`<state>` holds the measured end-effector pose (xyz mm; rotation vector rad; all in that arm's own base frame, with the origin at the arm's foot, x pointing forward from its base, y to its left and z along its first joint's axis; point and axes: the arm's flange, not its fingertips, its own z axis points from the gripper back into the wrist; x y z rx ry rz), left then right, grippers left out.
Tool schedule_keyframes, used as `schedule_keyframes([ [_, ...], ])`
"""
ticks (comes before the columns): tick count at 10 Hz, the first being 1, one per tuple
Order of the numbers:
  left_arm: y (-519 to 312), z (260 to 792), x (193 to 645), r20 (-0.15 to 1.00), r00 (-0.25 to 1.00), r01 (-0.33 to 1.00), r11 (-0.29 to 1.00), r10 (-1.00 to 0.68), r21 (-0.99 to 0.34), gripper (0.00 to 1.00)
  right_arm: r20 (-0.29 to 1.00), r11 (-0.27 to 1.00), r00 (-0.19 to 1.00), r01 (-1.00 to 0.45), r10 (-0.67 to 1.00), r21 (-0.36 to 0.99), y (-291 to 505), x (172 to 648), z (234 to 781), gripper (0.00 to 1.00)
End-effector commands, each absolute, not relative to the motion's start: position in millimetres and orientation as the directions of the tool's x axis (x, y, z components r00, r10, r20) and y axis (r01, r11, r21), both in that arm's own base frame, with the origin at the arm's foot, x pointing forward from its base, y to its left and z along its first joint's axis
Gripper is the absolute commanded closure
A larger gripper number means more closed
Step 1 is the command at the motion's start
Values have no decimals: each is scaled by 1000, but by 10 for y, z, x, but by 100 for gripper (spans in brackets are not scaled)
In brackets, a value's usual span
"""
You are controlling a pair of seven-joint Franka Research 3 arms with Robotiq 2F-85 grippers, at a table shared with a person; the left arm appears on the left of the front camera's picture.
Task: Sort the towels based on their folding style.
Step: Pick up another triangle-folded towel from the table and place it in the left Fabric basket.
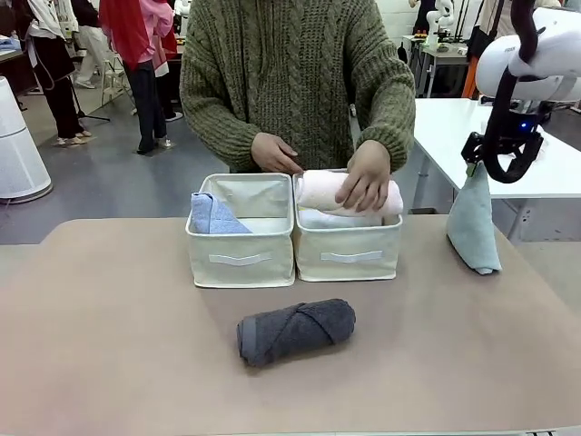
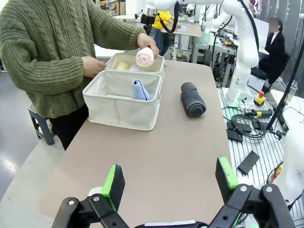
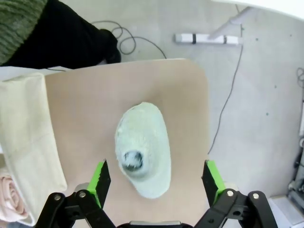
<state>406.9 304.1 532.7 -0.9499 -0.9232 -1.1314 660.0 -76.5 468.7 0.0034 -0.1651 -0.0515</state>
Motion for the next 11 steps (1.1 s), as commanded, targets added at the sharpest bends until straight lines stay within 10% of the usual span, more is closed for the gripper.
schedule_keyframes([
  [1, 3036, 5344, 4056, 942, 170, 979, 163, -290, -126, 0, 131, 997, 988, 75, -75, 7, -784, 6751, 4661, 0],
  [5, 3036, 5344, 4056, 942, 170, 979, 163, -290, -126, 0, 128, 994, 992, -9, -5, 112, -869, 6823, 4512, 0],
  [6, 3036, 5344, 4056, 942, 170, 979, 163, -290, -126, 0, 112, 991, 994, -13, -3, 134, -889, 6833, 4505, 58],
  [7, 3036, 5344, 4056, 942, 170, 979, 163, -290, -126, 0, 112, 990, 994, -8, -8, 142, -894, 6836, 4519, 59],
  [8, 3036, 5344, 4056, 942, 170, 979, 163, -290, -126, 0, 111, 990, 994, -6, -10, 143, -892, 6829, 4515, 100],
  [9, 3036, 5344, 4056, 942, 170, 979, 163, -290, -126, 0, 111, 990, 994, -6, -10, 144, -893, 6830, 4518, 64],
  [10, 3036, 5344, 4056, 942, 170, 979, 163, -290, -126, 0, 112, 989, 994, -7, -10, 150, -891, 6838, 4530, 100],
  [11, 3036, 5344, 4056, 942, 170, 979, 163, -290, -126, 0, 110, 988, 994, -11, -6, 154, -893, 6828, 4527, 100],
])
